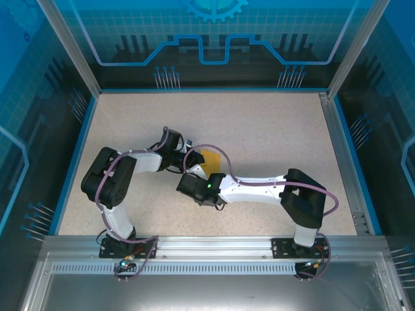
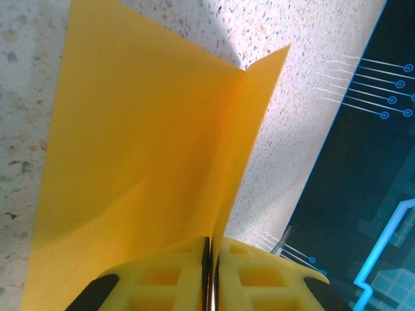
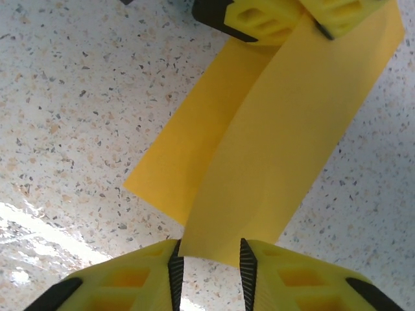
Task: Fold a paper plane with a square sheet of paper (pick it up from the middle)
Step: Fold the triangle a second time at the center of the table.
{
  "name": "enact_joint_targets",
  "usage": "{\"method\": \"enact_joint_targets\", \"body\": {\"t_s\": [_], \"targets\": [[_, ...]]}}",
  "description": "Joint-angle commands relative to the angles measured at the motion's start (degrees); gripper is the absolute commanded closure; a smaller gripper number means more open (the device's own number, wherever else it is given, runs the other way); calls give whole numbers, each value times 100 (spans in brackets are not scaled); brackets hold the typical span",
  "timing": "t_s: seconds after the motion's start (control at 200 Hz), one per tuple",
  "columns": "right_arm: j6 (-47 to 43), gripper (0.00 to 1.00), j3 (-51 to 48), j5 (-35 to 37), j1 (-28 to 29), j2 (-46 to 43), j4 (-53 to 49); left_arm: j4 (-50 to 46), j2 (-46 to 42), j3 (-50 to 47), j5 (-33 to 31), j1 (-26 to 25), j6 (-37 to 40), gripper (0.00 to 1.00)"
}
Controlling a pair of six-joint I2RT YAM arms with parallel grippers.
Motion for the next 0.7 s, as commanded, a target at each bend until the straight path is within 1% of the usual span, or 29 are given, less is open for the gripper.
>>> {"method": "enact_joint_targets", "body": {"t_s": [0.0, 0.12, 0.215, 0.28, 0.395, 0.445, 0.53, 0.58, 0.695], "targets": [[64, 74, 127, 183, 99, -70, -176, -284, -177, 152, -69, -20, 95, 86], [-9, 82, 17, -16, 23, -183, 7, -374, -236, 155, -104, -20, 152, 85], [-31, 85, -114, -198, -89, -299, 160, -493, -280, 172, -158, -20, 214, 82], [-88, 87, -261, -395, -183, -431, 352, -616, -352, 172, -256, -22, 278, 77], [-254, 90, -625, -1129, -451, -681, 910, -876, -514, 159, -493, -18, 373, 66], [-308, 91, -800, -1491, -597, -792, 1172, -956, -591, 130, -609, -20, 397, 59], [-351, 91, -1070, -2049, -857, -985, 1551, -1129, -725, 107, -780, -20, 439, 55], [-397, 91, -1220, -2496, -1035, -1049, 1818, -1229, -797, 98, -874, -20, 466, 50], [-421, 91, -1510, -3001, -1344, -1176, 2233, -1386, -924, 83, -1015, -20, 541, 49]]}}
